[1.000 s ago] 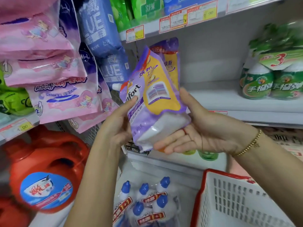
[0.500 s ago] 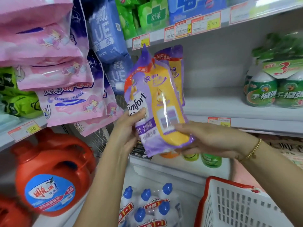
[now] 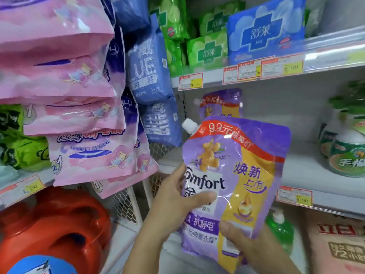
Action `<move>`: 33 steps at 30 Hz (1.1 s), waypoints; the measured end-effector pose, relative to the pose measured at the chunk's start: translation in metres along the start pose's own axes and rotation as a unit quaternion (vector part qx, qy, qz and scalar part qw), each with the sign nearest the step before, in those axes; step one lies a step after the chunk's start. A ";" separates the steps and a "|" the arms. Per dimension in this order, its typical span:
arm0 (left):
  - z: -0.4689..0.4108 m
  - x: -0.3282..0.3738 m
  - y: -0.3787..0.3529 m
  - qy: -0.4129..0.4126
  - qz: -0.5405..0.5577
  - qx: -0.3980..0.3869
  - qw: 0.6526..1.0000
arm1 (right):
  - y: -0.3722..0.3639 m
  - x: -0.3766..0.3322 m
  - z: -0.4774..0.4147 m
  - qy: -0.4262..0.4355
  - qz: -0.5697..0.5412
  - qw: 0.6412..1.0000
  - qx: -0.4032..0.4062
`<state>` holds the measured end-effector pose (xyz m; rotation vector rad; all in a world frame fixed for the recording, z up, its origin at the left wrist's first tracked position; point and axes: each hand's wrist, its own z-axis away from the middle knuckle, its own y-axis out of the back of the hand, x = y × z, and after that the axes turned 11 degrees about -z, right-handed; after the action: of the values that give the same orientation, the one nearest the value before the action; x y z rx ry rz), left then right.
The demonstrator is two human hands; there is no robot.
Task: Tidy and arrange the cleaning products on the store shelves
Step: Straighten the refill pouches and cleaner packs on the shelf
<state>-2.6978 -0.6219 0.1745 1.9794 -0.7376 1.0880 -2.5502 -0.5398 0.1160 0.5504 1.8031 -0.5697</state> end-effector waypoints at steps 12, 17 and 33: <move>-0.115 -0.019 0.026 0.052 -0.067 -0.073 0.994 | 0.009 0.005 -0.083 0.006 -0.017 0.986 0.168; -0.141 -0.045 0.044 0.025 -0.201 -0.028 0.979 | 0.008 0.004 -0.129 0.068 -0.065 0.970 0.223; -0.150 -0.105 0.044 -0.071 -0.158 -0.021 0.985 | -0.034 0.019 -0.226 0.025 -0.003 0.983 0.184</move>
<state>-2.8476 -0.5094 0.1515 2.0663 -0.4914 0.7435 -2.7418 -0.4234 0.1627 0.8151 1.7547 -0.9084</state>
